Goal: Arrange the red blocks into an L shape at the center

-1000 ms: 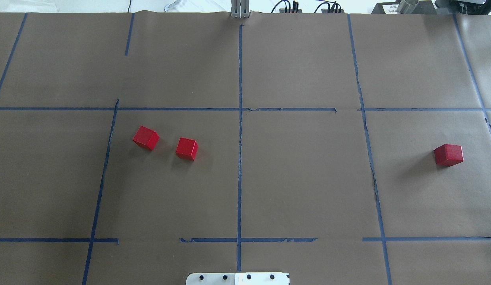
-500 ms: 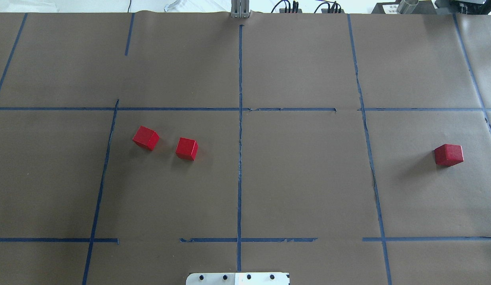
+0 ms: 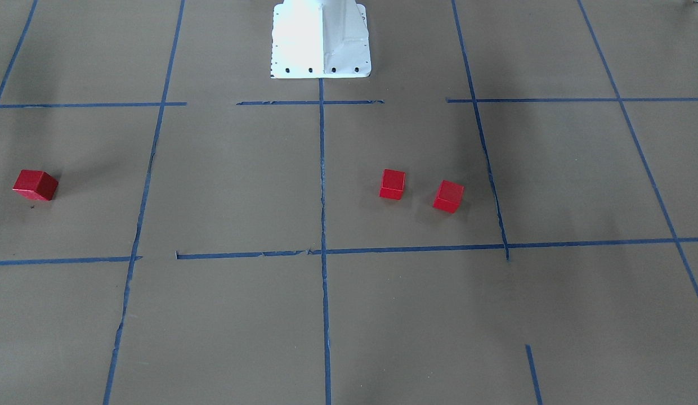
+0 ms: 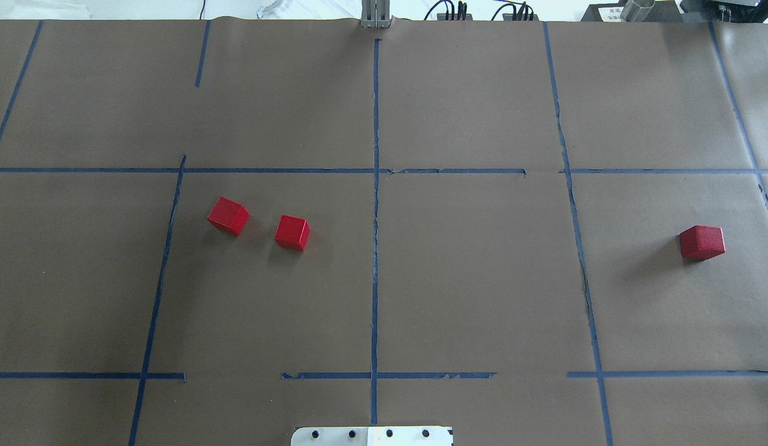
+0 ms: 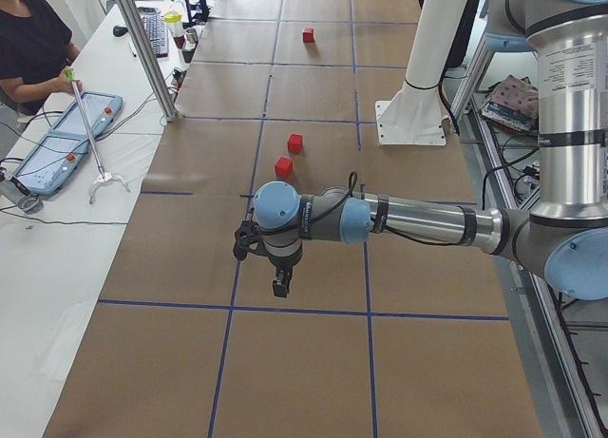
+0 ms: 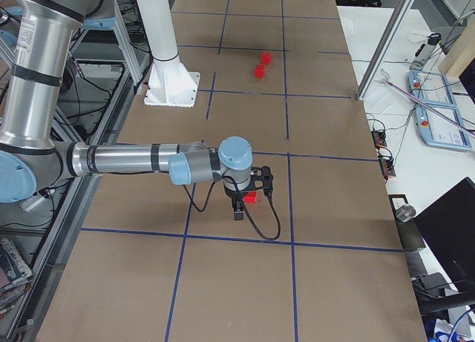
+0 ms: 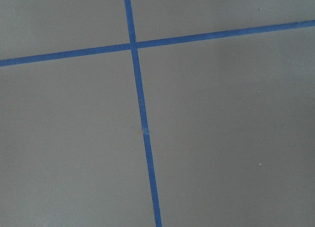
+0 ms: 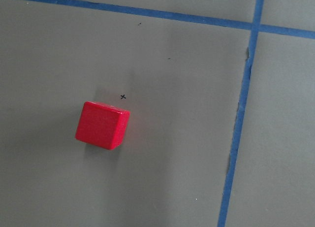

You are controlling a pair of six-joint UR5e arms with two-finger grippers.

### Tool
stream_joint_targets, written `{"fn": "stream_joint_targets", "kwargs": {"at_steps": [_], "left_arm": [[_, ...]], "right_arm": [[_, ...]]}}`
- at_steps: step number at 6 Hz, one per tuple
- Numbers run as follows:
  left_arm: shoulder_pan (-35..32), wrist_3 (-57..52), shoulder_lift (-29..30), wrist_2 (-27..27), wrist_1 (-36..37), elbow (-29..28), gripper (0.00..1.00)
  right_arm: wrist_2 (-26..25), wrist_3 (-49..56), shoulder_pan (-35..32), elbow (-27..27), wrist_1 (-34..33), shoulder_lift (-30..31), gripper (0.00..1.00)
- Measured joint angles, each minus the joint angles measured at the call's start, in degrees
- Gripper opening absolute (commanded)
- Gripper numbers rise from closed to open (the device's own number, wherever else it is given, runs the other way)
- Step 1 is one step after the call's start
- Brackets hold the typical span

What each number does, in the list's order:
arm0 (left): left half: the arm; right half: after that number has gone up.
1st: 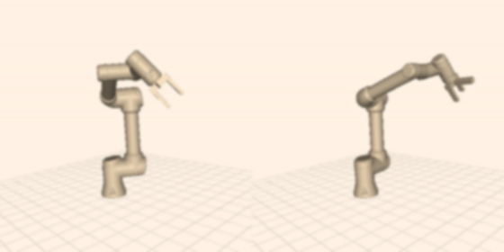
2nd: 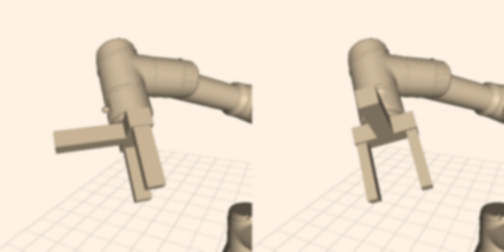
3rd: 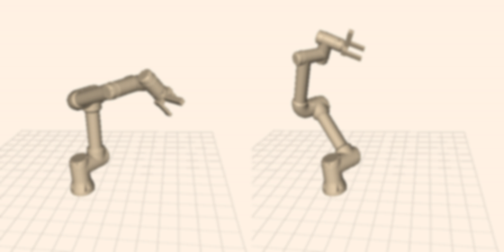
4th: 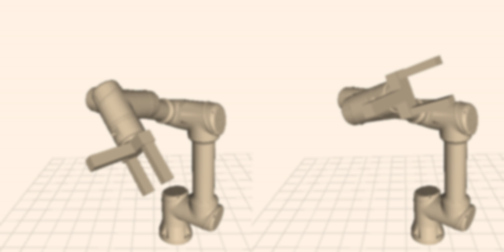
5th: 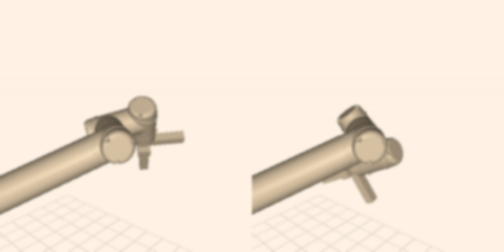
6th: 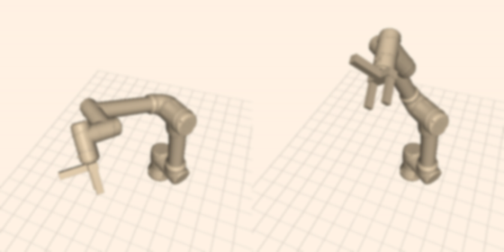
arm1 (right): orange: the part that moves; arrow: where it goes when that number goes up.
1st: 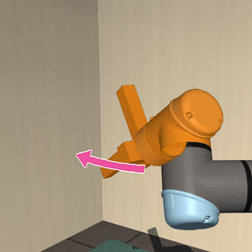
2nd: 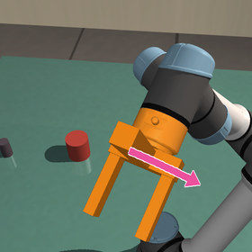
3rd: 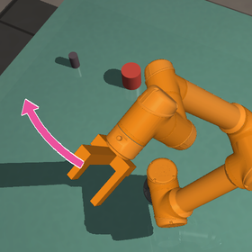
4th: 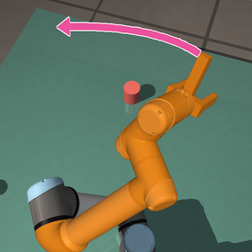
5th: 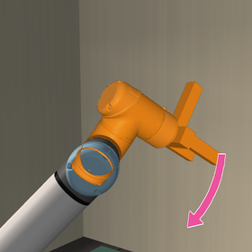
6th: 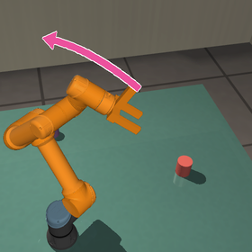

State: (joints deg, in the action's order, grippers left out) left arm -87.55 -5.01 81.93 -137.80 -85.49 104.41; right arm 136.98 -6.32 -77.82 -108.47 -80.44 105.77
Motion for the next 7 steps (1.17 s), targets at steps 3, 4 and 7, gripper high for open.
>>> {"fn": "stream_joint_targets", "kwargs": {"at_steps": [3, 4, 7], "left_arm": [[-0.05, -0.05, -0.55, -0.01, -0.05, 0.13, 1.00], [-0.07, -0.16, -0.94, -0.01, -0.09, 0.27, 1.00], [-0.03, -0.22, -1.23, -0.01, -0.11, 0.40, 1.00]], "right_arm": [[-1.52, -15.05, 8.69, 2.44, 3.53, -5.71, 1.00], [-3.34, -21.47, 10.98, 4.62, 5.34, -7.89, 1.00], [-9.10, -42.73, 17.43, 10.02, 19.24, -8.87, 0.99]]}}
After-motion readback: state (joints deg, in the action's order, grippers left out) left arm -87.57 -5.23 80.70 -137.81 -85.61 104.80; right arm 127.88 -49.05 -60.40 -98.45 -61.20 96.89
